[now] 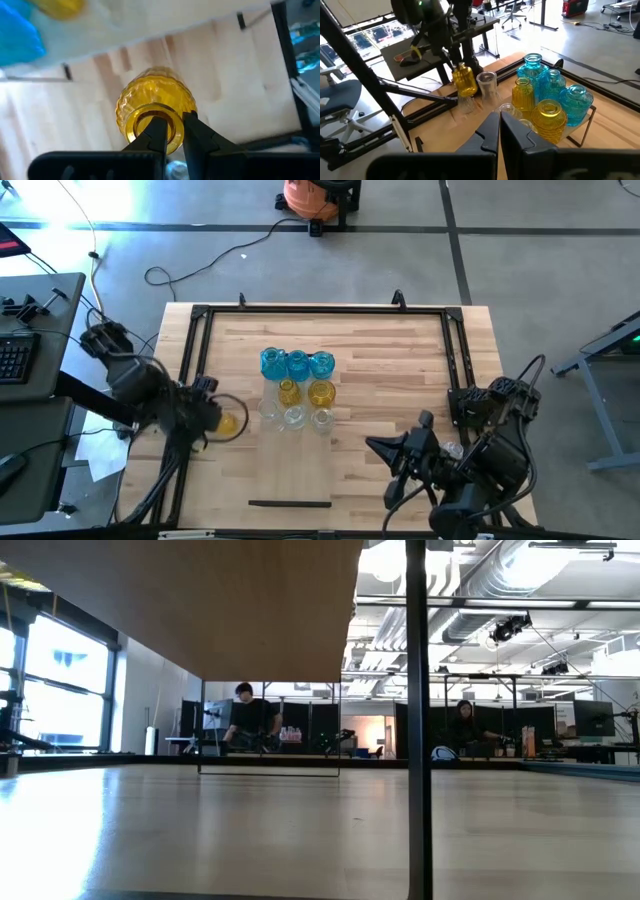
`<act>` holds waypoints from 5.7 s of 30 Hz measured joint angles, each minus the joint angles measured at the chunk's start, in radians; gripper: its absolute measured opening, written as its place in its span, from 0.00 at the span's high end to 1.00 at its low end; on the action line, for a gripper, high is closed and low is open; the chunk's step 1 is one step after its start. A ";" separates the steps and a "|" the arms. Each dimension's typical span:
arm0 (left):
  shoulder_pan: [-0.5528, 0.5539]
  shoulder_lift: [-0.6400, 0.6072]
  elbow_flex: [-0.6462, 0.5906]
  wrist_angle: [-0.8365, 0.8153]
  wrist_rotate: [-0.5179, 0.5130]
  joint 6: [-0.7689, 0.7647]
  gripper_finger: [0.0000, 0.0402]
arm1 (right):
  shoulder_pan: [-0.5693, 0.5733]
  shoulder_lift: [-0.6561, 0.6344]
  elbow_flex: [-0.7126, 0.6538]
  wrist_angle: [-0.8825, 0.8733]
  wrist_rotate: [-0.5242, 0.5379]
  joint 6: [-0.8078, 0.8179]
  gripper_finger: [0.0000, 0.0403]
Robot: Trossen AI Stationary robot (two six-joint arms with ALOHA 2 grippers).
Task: Sort vases onto shelf
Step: Put the yellow vase on the shelf to align with the other yellow vases, then put the bottom transparent vase on the shelf
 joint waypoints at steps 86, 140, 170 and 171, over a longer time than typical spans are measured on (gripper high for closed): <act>0.580 0.139 0.020 0.193 0.123 0.663 0.93 | -0.043 0.000 0.000 0.039 0.037 0.042 1.00; 0.626 0.174 0.021 0.220 0.170 0.710 0.70 | -0.043 0.000 0.000 0.039 0.037 0.042 1.00; 0.626 0.145 0.074 0.213 0.146 0.710 0.56 | -0.043 0.000 0.000 0.039 0.038 0.042 1.00; 0.626 0.138 0.074 0.212 0.136 0.709 0.56 | -0.043 0.000 0.000 0.039 0.038 0.042 1.00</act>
